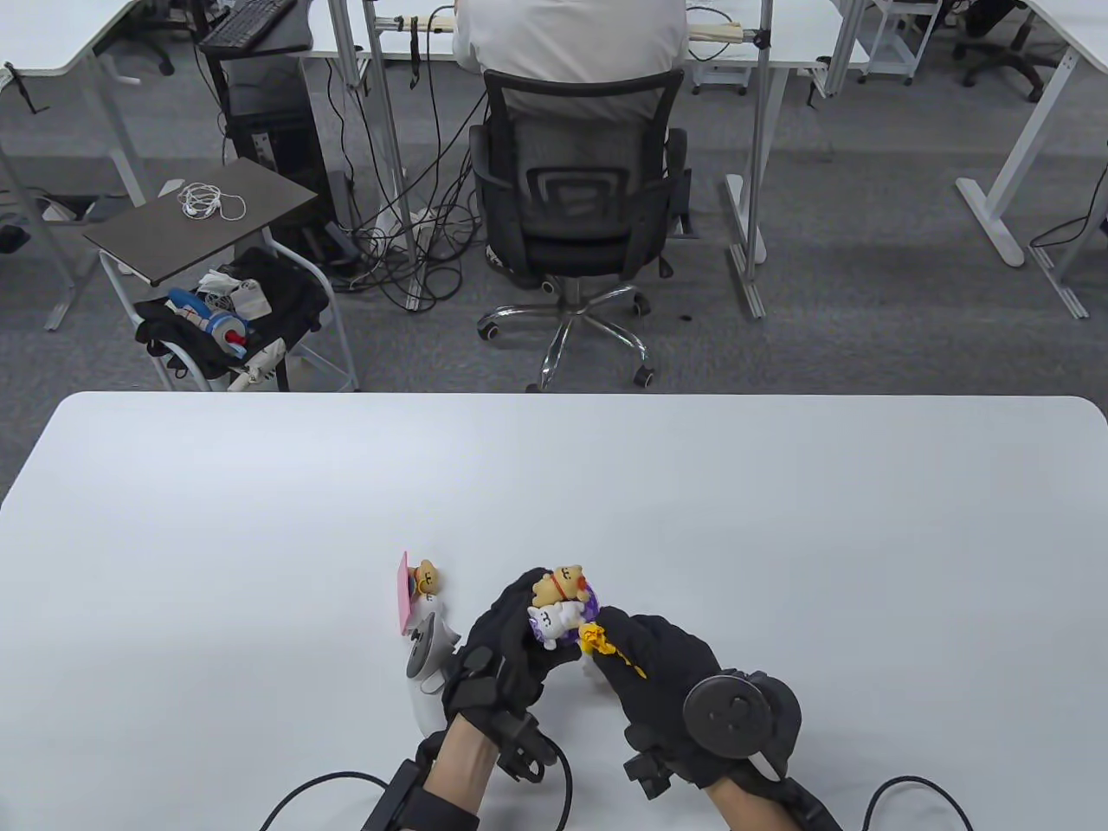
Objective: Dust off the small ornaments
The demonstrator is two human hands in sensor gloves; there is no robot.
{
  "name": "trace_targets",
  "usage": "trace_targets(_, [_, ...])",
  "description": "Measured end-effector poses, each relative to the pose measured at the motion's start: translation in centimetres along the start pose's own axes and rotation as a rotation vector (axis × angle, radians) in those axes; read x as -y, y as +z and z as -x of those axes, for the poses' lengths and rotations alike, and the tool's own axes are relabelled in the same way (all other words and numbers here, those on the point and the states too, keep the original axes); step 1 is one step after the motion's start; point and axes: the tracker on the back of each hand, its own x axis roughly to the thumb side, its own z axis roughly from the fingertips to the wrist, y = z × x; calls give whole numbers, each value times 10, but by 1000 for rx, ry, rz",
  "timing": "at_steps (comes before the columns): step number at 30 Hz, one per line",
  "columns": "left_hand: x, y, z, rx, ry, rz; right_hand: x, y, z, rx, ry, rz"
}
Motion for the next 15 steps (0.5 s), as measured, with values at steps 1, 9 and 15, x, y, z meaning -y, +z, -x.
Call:
trace_targets(1, [1, 1, 1, -13, -30, -16, -1, 1, -5, 55, 37, 10])
trace_targets(9, [9, -2, 6, -58, -14, 53, 1, 0, -12, 150, 227, 53])
trace_targets(15, [3, 0, -1, -64, -145, -8, 10, -7, 18, -41, 56, 36])
